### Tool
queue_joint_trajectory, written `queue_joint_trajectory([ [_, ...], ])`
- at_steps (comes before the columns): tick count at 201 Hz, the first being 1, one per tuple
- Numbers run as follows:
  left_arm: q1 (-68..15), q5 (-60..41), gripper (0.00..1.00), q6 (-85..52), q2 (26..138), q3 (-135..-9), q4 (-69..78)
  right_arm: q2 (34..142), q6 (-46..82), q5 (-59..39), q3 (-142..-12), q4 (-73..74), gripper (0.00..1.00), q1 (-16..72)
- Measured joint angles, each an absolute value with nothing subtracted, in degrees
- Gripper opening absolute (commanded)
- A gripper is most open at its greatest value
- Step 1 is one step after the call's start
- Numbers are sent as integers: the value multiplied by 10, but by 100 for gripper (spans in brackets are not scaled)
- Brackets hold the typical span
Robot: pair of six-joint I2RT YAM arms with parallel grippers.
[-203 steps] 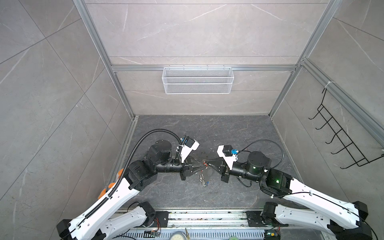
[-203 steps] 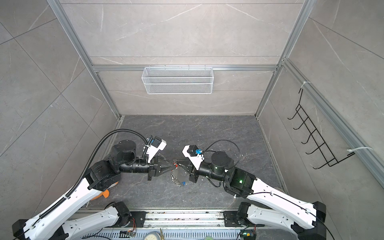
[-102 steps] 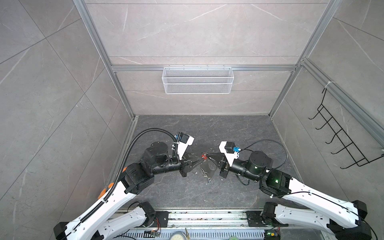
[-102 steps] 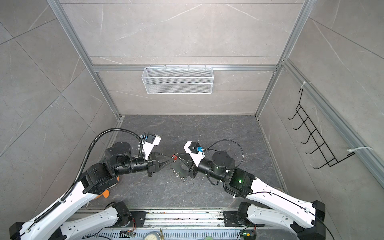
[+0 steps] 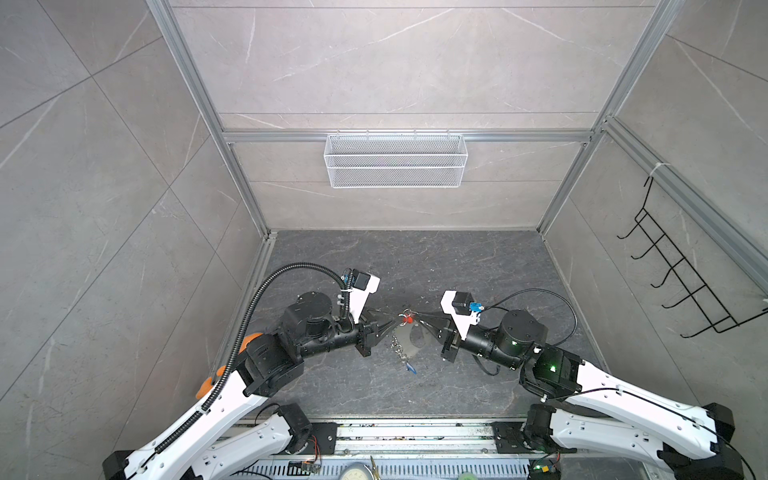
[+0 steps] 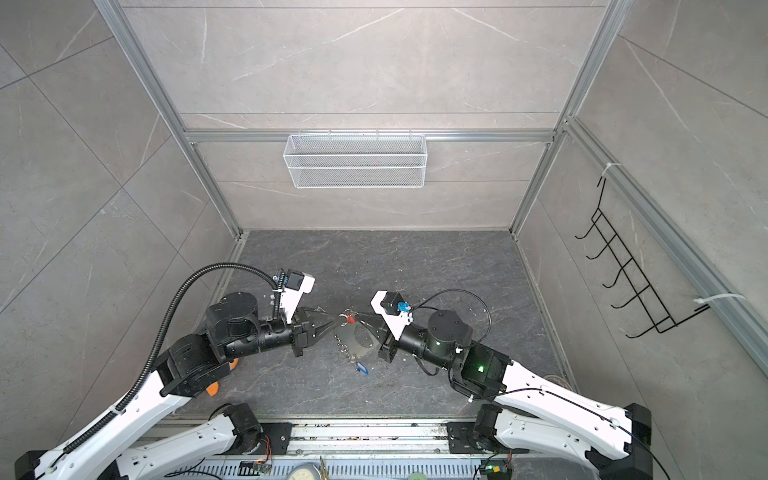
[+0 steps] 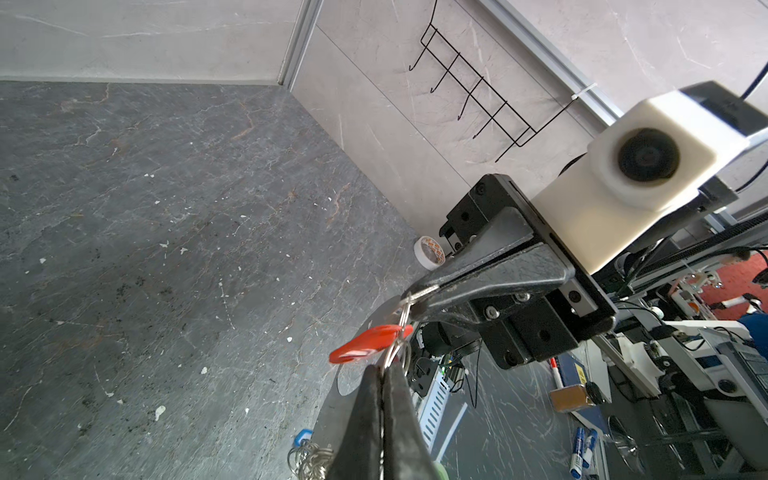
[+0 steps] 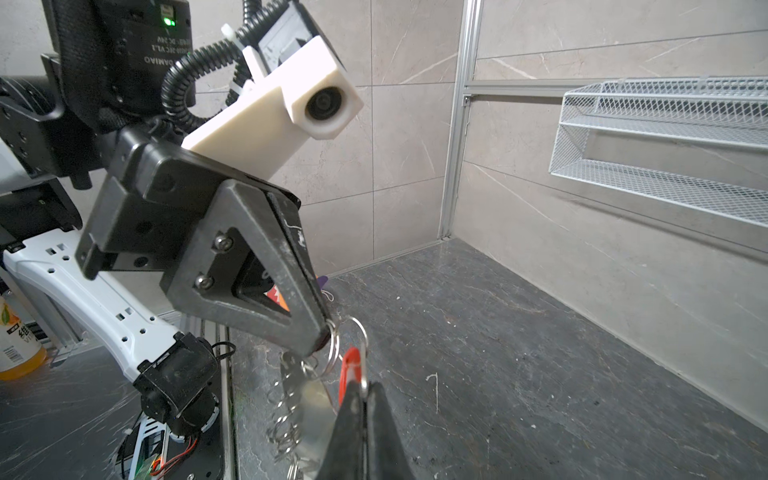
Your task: Remove the keys from the keyring
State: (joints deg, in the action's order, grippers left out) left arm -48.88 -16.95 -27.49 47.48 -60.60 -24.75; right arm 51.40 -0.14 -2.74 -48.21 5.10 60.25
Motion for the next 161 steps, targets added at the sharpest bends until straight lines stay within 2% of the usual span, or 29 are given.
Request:
queue_joint_trajectory([
  [48, -490, -166, 0, -274, 492, -620, -278, 512, -18, -28, -488, 7, 0, 603],
  [107, -483, -212, 0, -254, 550, -680, -323, 525, -49, 10, -540, -72, 0, 604],
  [161, -479, -229, 0, -259, 595, -721, -363, 576, -102, 53, -563, -65, 0, 604],
])
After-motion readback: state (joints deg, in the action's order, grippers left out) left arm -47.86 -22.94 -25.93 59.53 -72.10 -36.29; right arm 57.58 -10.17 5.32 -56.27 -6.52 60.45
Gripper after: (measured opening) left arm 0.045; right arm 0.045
